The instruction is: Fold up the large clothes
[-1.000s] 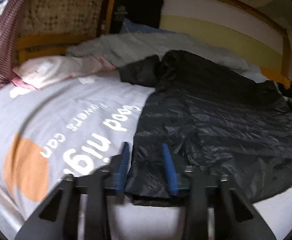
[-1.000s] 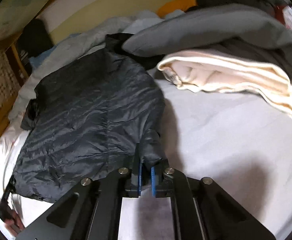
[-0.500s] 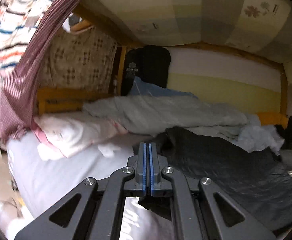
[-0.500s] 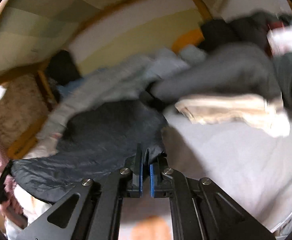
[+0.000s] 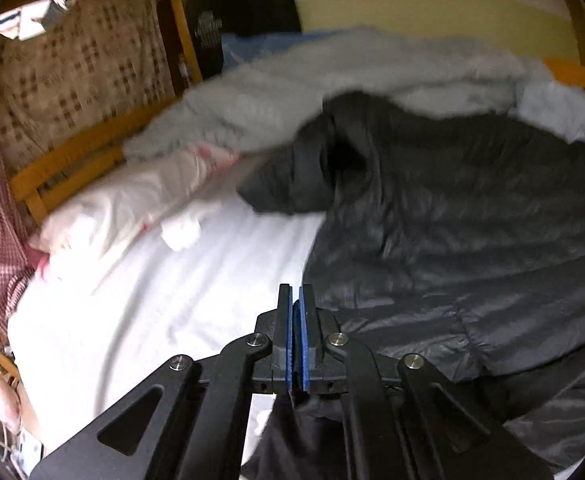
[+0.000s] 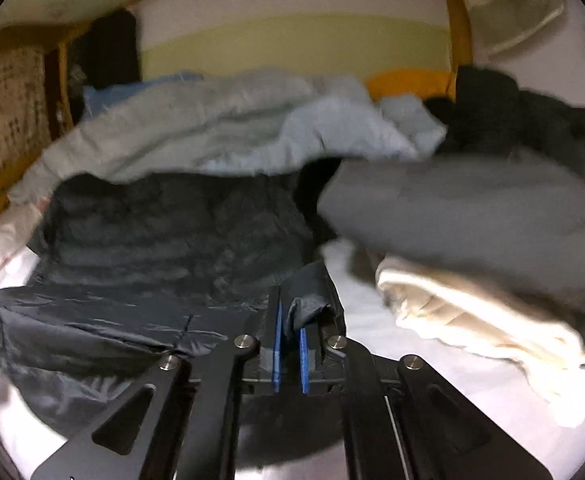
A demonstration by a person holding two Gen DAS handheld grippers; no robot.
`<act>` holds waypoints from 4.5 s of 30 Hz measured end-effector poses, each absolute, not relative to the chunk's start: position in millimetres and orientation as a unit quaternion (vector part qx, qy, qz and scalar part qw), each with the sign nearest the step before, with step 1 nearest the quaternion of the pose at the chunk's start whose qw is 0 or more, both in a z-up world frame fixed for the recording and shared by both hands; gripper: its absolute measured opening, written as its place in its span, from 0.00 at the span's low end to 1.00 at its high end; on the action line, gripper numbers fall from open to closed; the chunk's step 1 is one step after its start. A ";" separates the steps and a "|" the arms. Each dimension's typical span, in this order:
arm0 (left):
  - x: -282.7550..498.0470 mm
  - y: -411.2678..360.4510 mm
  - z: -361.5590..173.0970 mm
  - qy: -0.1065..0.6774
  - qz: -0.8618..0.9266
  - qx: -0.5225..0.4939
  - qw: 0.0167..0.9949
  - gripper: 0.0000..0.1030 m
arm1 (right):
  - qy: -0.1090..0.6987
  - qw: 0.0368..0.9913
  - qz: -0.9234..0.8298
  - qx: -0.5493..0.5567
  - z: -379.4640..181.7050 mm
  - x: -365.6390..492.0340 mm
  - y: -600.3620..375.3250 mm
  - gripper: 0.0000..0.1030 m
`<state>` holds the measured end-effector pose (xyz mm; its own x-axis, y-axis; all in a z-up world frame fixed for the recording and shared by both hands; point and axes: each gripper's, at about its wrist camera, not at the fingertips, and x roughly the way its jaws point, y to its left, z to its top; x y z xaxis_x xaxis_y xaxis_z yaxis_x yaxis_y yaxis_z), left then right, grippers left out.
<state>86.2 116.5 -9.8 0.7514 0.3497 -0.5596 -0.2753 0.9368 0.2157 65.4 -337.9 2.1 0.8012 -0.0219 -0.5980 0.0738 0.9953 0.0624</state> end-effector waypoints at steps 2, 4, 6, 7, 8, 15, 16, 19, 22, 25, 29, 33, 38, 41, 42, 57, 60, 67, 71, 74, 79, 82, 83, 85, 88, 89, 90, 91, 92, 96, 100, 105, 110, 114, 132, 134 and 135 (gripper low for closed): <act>98.9 118.3 -22.3 0.320 0.173 0.062 0.929 0.04 | 0.322 0.945 -0.027 0.045 -14.6 77.4 -339.4 0.06; 108.2 117.9 -31.7 0.334 0.176 0.070 0.924 0.09 | 0.333 0.942 -0.035 0.035 -28.6 87.0 -338.6 0.08; 112.6 121.5 -34.1 0.340 0.178 0.063 0.921 0.15 | 0.337 0.940 -0.043 0.017 -36.1 85.6 -336.2 0.11; 111.5 124.1 -33.8 0.338 0.180 0.053 0.922 0.37 | 0.336 0.940 -0.051 0.011 -38.3 84.6 -336.6 0.19; 106.4 128.9 -30.1 0.326 0.181 0.038 0.927 0.60 | 0.333 0.941 -0.060 0.010 -37.5 81.2 -338.3 0.25; 41.6 104.9 10.7 0.201 0.153 0.082 0.964 0.79 | 0.263 0.957 -0.099 0.077 3.1 39.6 -364.6 0.73; 29.6 91.4 12.7 0.185 0.140 0.106 0.967 0.79 | 0.251 0.959 -0.094 0.089 10.3 30.9 -367.2 0.73; 5.1 59.4 20.9 0.161 0.079 0.116 0.977 0.79 | 0.238 0.965 -0.043 0.097 26.1 9.1 -362.2 0.76; -12.1 23.2 23.3 0.177 -0.020 0.096 0.979 0.79 | 0.310 0.947 0.075 0.049 18.3 12.6 -329.0 0.84; -10.5 -7.2 11.5 0.219 -0.087 0.085 0.968 0.79 | 0.346 0.931 0.121 0.000 -2.7 15.0 -289.3 0.84; 11.1 -45.9 -2.5 0.277 -0.175 0.092 0.941 0.79 | 0.352 0.924 0.138 -0.051 -21.6 19.2 -250.9 0.84; 42.7 -60.0 -18.9 0.311 -0.125 0.113 0.935 0.79 | 0.355 0.925 0.100 -0.088 -36.8 36.2 -232.4 0.84; 68.9 -25.1 -43.5 0.365 -0.065 0.045 0.928 0.79 | 0.367 0.927 0.004 -0.079 -56.7 55.9 -249.1 0.84; 66.8 -13.8 -45.1 0.358 -0.025 0.041 0.933 0.79 | 0.369 0.927 -0.024 -0.059 -60.8 63.5 -266.6 0.84; 66.5 -9.8 -45.0 0.359 -0.027 0.031 0.932 0.79 | 0.374 0.926 -0.025 -0.044 -60.5 65.0 -273.1 0.84; 48.5 91.6 -3.1 0.293 0.124 0.015 0.948 0.78 | 0.335 0.939 0.051 -0.055 -24.0 69.0 -292.4 0.33; 69.9 115.5 -21.7 0.333 0.161 0.016 0.929 0.75 | 0.363 0.931 0.015 -0.032 -37.6 99.4 -308.7 0.17; 81.8 147.3 -51.0 0.390 0.187 -0.033 0.901 0.75 | 0.395 0.916 -0.016 0.071 -60.2 128.7 -358.1 0.06; 74.0 145.8 -50.4 0.380 0.211 -0.032 0.900 0.75 | 0.385 0.914 -0.020 0.127 -61.4 126.8 -382.0 0.02; 67.8 148.5 -48.8 0.374 0.217 -0.040 0.901 0.75 | 0.381 0.915 -0.024 0.134 -60.6 122.9 -387.8 0.01; 33.4 114.0 -17.4 0.280 0.220 0.040 0.934 0.66 | 0.334 0.939 -0.028 0.082 -33.6 86.0 -366.6 0.01; 4.9 97.1 6.4 0.223 0.171 0.038 0.959 0.66 | 0.299 0.953 0.005 0.051 -7.4 47.7 -349.7 0.06; -1.0 94.8 12.1 0.210 0.155 0.027 0.965 0.67 | 0.289 0.956 0.010 0.048 -1.4 39.8 -346.4 0.07; -8.6 86.6 17.5 0.195 0.152 0.036 0.968 0.67 | 0.277 0.959 0.028 0.046 8.8 26.1 -341.8 0.19; -16.7 79.6 15.2 0.185 0.134 0.043 0.973 0.67 | 0.281 0.959 0.032 0.035 9.3 18.1 -331.0 0.25; -12.6 79.9 12.6 0.192 0.118 0.036 0.974 0.67 | 0.287 0.957 0.033 0.032 6.4 19.2 -326.3 0.25; -11.2 78.7 8.2 0.207 0.090 0.025 0.974 0.67 | 0.296 0.954 0.034 0.031 1.6 20.0 -324.1 0.25; -8.6 79.7 4.7 0.220 0.073 0.018 0.973 0.67 | 0.308 0.950 0.032 0.034 -5.4 21.8 -321.8 0.28; -4.6 76.9 -0.7 0.235 0.071 0.016 0.969 0.67 | 0.318 0.947 0.030 0.039 -12.2 23.9 -321.3 0.32; 12.9 75.8 -37.0 0.344 0.077 -0.012 0.936 0.67 | 0.361 0.932 -0.003 0.027 -46.3 33.0 -314.3 0.53; 4.4 68.6 -46.6 0.357 0.076 0.006 0.931 0.68 | 0.370 0.929 -0.001 0.011 -55.4 23.6 -312.2 0.54; -12.1 61.0 -50.5 0.356 0.068 0.044 0.931 0.71 | 0.384 0.923 -0.003 0.030 -59.2 9.9 -314.9 0.56; -16.9 71.3 -52.2 0.358 0.071 0.027 0.930 0.73 | 0.389 0.920 -0.009 0.044 -63.8 -7.1 -313.6 0.58; -35.1 85.3 -40.5 0.317 0.054 -0.022 0.947 0.73 | 0.377 0.925 -0.018 0.035 -61.2 -21.3 -308.7 0.58; -55.7 6.1 -57.8 0.281 0.002 0.202 0.938 0.73 | 0.317 0.921 0.027 -0.225 -67.8 -51.2 -227.4 0.83; -46.0 5.0 -61.2 0.285 0.012 0.212 0.935 0.76 | 0.305 0.920 0.003 -0.245 -72.5 -46.3 -225.3 0.83; -40.2 6.1 -63.0 0.288 0.018 0.212 0.934 0.77 | 0.301 0.921 -0.018 -0.247 -74.1 -39.9 -225.5 0.83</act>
<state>-40.2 6.1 -63.0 0.8333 0.1555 -0.5305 0.0886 0.9097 0.4057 -39.9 -225.5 -74.1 0.8185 -0.1814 -0.5451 -0.1161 0.8770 -0.4662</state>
